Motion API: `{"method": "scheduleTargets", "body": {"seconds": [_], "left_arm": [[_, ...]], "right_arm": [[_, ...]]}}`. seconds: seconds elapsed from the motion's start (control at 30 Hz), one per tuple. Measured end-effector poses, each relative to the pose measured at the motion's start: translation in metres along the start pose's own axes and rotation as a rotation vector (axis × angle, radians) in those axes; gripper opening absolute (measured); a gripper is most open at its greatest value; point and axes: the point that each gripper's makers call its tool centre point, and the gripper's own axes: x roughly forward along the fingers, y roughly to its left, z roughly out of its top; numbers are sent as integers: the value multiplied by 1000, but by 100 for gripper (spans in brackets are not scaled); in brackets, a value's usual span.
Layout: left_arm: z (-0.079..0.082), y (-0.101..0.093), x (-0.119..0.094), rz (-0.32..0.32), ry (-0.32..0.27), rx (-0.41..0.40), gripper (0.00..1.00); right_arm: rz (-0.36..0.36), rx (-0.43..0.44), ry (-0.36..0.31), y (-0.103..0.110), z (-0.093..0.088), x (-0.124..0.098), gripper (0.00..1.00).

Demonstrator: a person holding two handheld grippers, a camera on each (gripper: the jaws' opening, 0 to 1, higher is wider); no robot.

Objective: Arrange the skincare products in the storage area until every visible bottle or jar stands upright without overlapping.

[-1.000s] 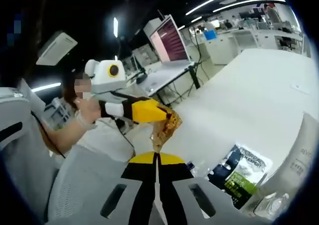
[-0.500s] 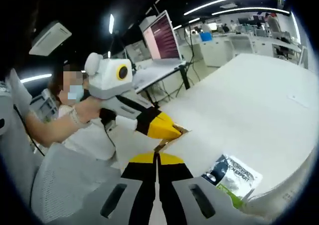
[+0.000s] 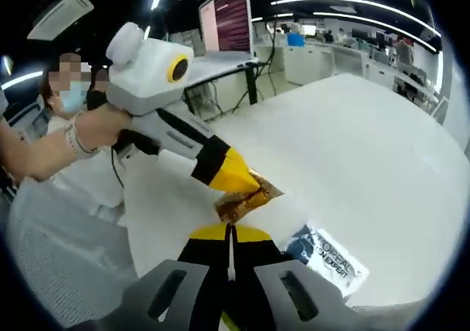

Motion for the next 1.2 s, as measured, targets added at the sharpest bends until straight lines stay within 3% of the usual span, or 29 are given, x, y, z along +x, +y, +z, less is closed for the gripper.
{"method": "scheduleTargets", "body": {"seconds": [0.4, 0.7, 0.97, 1.2], "left_arm": [[-16, 13, 17, 10, 9, -66, 0], [-20, 18, 19, 25, 23, -66, 0], [-25, 16, 20, 24, 38, -60, 0], [-24, 11, 30, 12, 44, -60, 0]], "right_arm": [[-37, -60, 88, -14, -21, 19, 2], [-46, -83, 112, -20, -26, 27, 6], [-90, -106, 86, -38, -19, 27, 10], [-98, -128, 80, -37, -21, 28, 12]]}}
